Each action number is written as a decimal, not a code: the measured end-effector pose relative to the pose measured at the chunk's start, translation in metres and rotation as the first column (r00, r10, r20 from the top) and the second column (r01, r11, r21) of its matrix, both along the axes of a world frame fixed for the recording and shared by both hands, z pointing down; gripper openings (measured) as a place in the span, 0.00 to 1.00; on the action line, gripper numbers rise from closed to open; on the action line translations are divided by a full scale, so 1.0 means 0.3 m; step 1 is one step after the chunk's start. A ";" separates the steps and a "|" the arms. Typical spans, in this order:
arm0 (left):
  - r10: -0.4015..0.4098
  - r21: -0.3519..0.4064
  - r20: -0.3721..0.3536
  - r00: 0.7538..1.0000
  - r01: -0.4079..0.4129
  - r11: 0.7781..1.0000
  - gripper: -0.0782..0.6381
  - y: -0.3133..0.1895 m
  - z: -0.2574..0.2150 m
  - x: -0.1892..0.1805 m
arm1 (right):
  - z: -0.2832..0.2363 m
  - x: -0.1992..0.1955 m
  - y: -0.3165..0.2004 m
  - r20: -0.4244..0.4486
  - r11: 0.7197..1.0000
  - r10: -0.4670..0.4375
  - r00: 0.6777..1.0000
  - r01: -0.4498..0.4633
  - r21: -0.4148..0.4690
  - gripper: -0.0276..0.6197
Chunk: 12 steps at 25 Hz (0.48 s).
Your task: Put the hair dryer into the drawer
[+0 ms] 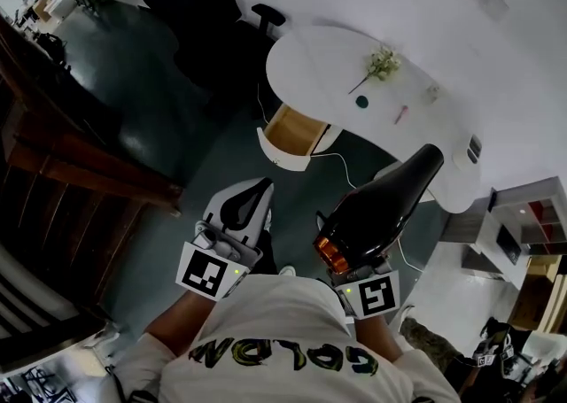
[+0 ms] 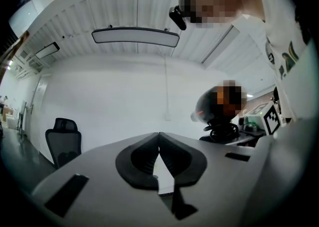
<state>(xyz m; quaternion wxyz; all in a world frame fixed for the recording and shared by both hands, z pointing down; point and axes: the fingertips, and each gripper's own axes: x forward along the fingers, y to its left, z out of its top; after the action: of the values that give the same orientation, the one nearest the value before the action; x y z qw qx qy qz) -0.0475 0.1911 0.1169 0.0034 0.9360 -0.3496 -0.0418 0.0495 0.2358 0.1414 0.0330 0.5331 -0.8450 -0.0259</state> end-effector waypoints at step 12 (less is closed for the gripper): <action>0.055 -0.013 -0.006 0.998 -0.055 0.998 0.13 -0.528 -0.011 -0.082 | -0.008 -0.068 -0.533 -0.027 0.998 0.054 0.998 -0.055 -0.010 0.39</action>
<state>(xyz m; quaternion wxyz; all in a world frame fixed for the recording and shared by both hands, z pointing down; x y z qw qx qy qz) -0.0720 0.0327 0.1137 0.0116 0.9451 -0.3239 -0.0421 0.0291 0.0759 0.1390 0.0480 0.5554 -0.8298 -0.0276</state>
